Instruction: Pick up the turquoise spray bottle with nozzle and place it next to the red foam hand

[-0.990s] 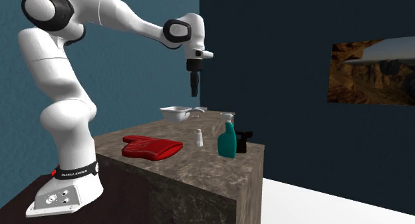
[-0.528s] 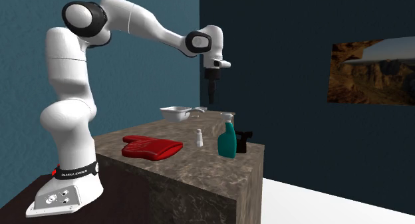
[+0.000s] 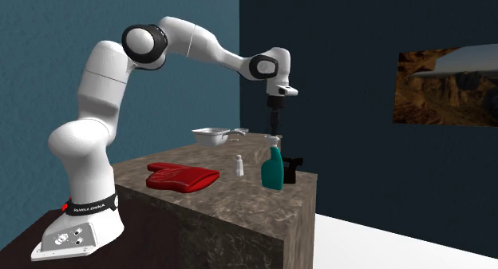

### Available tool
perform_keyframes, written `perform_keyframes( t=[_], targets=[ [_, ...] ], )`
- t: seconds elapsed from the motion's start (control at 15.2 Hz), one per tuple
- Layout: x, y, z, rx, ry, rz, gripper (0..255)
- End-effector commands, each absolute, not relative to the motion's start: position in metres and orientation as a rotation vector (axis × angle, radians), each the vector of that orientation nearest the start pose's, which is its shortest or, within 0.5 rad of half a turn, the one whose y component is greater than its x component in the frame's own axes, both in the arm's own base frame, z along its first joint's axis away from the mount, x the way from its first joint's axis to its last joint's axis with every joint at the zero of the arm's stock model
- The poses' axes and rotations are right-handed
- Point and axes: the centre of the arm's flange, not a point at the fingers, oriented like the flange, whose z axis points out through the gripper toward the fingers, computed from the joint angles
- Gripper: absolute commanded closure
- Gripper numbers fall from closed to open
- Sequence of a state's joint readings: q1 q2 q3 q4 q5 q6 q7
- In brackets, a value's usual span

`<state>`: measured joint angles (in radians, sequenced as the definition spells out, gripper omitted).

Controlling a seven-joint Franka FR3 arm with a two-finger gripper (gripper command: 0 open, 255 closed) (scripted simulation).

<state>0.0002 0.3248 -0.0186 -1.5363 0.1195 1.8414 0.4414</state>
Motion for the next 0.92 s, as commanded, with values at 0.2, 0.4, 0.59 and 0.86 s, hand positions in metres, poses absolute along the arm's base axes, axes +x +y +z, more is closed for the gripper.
perform_keyframes(
  t=[0.2, 0.4, 0.59, 0.86],
  targets=[
    [0.689, -0.004, 0.442, -2.929, 0.782, 0.075, 0],
    [0.689, -0.002, 0.426, -2.929, 0.782, 0.075, 0],
    [0.688, -0.001, 0.413, -2.930, 0.782, 0.074, 0],
    [0.688, -0.001, 0.413, -2.929, 0.782, 0.075, 0]
  ],
)
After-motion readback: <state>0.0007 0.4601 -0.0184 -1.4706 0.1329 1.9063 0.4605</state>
